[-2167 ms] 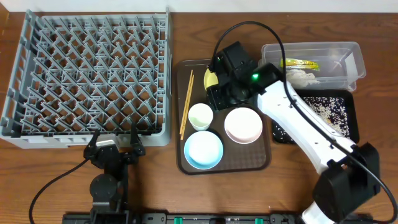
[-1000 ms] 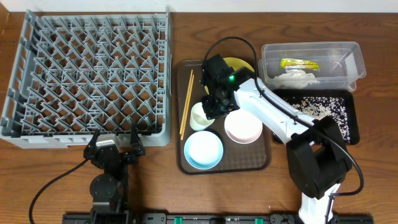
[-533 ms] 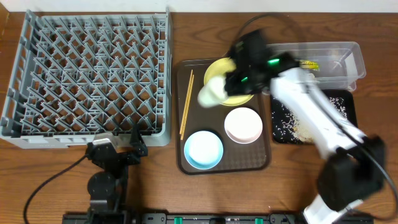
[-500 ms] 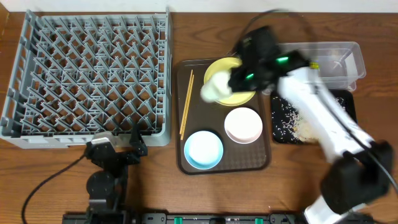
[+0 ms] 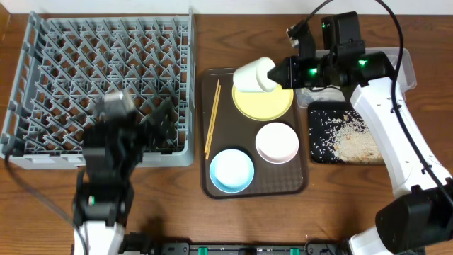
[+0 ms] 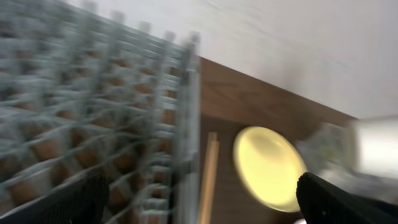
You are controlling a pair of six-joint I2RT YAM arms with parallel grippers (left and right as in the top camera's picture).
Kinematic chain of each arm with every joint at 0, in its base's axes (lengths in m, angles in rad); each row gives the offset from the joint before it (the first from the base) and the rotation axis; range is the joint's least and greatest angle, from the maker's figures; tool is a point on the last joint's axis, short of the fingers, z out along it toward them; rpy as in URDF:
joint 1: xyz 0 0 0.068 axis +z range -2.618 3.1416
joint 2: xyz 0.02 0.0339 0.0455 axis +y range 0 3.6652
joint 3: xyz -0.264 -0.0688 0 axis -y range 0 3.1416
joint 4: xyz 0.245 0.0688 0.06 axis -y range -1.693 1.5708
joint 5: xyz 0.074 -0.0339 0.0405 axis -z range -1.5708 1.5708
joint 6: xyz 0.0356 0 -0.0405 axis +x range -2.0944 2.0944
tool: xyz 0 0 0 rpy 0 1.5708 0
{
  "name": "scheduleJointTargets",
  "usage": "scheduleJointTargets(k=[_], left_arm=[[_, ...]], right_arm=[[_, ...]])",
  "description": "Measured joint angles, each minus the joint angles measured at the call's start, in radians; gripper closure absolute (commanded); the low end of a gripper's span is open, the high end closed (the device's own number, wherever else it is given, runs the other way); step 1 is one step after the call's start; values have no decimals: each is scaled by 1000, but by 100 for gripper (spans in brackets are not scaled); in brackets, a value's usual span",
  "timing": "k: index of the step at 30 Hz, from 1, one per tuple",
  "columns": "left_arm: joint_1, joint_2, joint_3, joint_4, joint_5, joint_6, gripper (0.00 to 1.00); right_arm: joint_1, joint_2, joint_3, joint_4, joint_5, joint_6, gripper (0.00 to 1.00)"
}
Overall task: Sort waste into correct bins and load items into the dishwasher
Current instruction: 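Bring white cup toward left gripper and grasp it with left gripper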
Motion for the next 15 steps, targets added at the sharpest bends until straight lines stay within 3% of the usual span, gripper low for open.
scheduleJointTargets(k=[2, 6, 11, 15], left_arm=[[0, 72, 20, 80, 92, -31, 3], [0, 190, 31, 211, 290, -245, 3], [-1, 287, 31, 217, 425, -611, 3], [-1, 324, 31, 217, 535, -786, 3]], right_arm=[[0, 0, 0, 22, -18, 2, 99], [0, 0, 0, 29, -38, 4, 99], [0, 0, 0, 29, -46, 4, 99], [0, 0, -1, 29, -48, 4, 99]])
